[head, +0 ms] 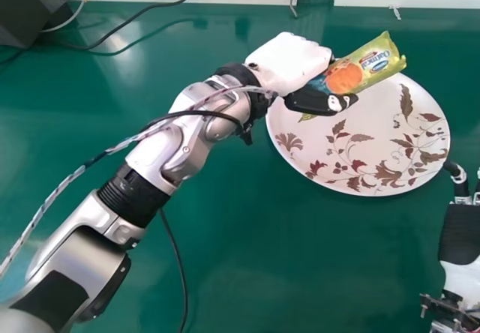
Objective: Pick up biscuit and place it in the plate
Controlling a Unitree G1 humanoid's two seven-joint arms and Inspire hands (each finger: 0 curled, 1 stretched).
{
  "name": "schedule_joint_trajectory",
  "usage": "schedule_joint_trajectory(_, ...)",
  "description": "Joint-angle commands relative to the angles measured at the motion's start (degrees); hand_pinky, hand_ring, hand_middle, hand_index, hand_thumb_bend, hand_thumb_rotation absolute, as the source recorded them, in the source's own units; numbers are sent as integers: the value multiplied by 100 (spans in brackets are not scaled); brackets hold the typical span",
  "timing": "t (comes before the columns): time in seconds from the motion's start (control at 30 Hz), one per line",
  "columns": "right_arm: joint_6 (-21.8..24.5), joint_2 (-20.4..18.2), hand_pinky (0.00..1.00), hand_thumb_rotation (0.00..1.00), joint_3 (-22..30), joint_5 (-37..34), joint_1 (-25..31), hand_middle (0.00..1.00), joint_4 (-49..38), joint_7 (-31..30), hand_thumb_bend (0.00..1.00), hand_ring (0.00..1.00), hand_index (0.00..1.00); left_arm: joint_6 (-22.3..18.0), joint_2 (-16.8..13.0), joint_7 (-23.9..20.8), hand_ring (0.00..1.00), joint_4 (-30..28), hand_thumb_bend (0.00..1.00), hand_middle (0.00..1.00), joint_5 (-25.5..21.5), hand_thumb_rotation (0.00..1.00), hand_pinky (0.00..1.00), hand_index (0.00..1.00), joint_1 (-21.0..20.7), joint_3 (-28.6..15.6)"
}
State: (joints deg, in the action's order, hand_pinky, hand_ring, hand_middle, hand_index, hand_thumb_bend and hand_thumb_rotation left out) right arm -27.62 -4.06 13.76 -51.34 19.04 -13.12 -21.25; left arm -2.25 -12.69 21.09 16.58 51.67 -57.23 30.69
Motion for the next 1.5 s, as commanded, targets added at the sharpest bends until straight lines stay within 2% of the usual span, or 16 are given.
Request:
schedule_joint_trajectory(0.0, 36, -538, 47, 5, -32, -136, 104, 62, 191, -63, 52, 59, 49, 9, 41, -78, 41, 43, 51, 49, 104, 0, 32, 51, -137, 90)
schedule_joint_trajectory(0.07, 18, -543, 45, 5, -30, -121, 102, 60, 195, -60, 52, 56, 49, 18, 74, -78, 41, 102, 51, 49, 140, 0, 32, 51, -179, 117)
schedule_joint_trajectory(0.27, -5, -565, 50, 5, -28, -119, 101, 62, 190, -47, 52, 60, 49, 8, 212, -262, 41, 430, 51, 49, 241, 0, 32, 51, -298, 196)
schedule_joint_trajectory(0.47, -8, -563, 54, 5, -34, -88, 113, 63, 166, 0, 52, 60, 49, -29, 300, -399, 41, 696, 51, 49, 271, 0, 32, 51, -401, 304)
schedule_joint_trajectory(0.77, -10, -548, 67, 6, -25, -75, 130, 71, 120, 48, 52, 72, 49, -74, 454, -476, 41, 1110, 51, 48, 147, 0, 31, 52, -484, 336)
schedule_joint_trajectory(1.03, -42, -523, 61, 6, -28, 26, 145, 69, 97, 53, 52, 68, 49, -117, 494, -608, 40, 1391, 51, 48, 257, 0, 31, 52, -559, 492)
schedule_joint_trajectory(1.1, -48, -511, 57, 7, -18, 32, 139, 66, 100, 44, 52, 64, 49, -91, 507, -589, 41, 1453, 51, 48, 302, 0, 31, 52, -600, 549)
schedule_joint_trajectory(1.23, -43, -527, 58, 7, -28, 28, 142, 67, 77, 74, 52, 65, 49, -96, 546, -545, 40, 1598, 51, 48, 280, 0, 31, 52, -659, 593)
schedule_joint_trajectory(1.33, -44, -533, 53, 7, -45, 35, 146, 63, 72, 86, 52, 60, 49, -193, 555, -559, 40, 1780, 51, 47, 307, 0, 30, 52, -745, 684)
schedule_joint_trajectory(1.47, -70, -538, 53, 7, -62, 55, 159, 63, 69, 85, 52, 60, 49, -378, 549, -643, 40, 1980, 51, 48, 326, 0, 30, 52, -825, 791)
